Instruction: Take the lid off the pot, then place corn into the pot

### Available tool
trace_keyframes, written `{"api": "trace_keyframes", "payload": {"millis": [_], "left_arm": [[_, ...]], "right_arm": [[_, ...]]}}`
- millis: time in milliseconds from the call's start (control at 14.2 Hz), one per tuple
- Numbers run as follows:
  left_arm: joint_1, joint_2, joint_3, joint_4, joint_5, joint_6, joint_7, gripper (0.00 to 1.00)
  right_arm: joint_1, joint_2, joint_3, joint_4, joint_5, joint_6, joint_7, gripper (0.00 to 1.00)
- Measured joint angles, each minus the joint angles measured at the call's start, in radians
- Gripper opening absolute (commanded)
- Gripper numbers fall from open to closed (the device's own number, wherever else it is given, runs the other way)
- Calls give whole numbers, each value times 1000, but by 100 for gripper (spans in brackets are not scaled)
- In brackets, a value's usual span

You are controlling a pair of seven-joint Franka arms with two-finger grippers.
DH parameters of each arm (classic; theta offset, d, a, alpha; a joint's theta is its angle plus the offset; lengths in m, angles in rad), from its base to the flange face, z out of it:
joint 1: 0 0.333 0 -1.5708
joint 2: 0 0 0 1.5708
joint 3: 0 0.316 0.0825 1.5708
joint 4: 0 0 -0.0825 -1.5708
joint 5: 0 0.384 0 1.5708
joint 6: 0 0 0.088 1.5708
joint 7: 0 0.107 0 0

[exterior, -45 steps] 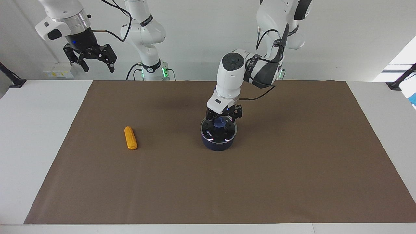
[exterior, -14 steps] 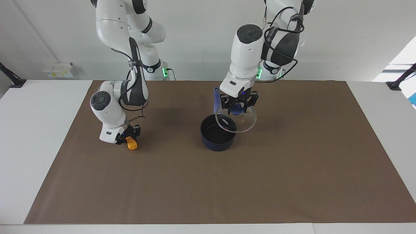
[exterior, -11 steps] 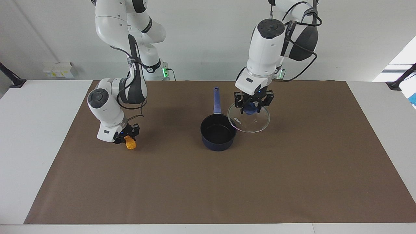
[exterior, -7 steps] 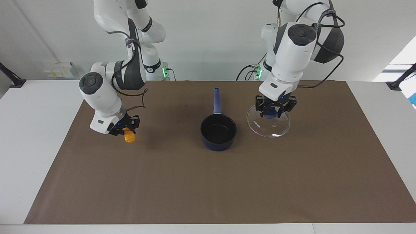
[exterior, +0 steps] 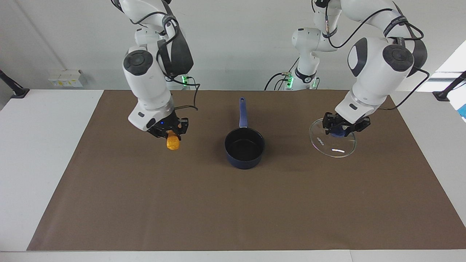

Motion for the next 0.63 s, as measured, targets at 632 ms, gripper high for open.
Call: {"api": "trace_keyframes", "payload": {"millis": [632], "left_arm": [[152,-124,0,-320,-2,164,171,0]], "right_arm": [[231,181,7,134,0,119,286,0]]}}
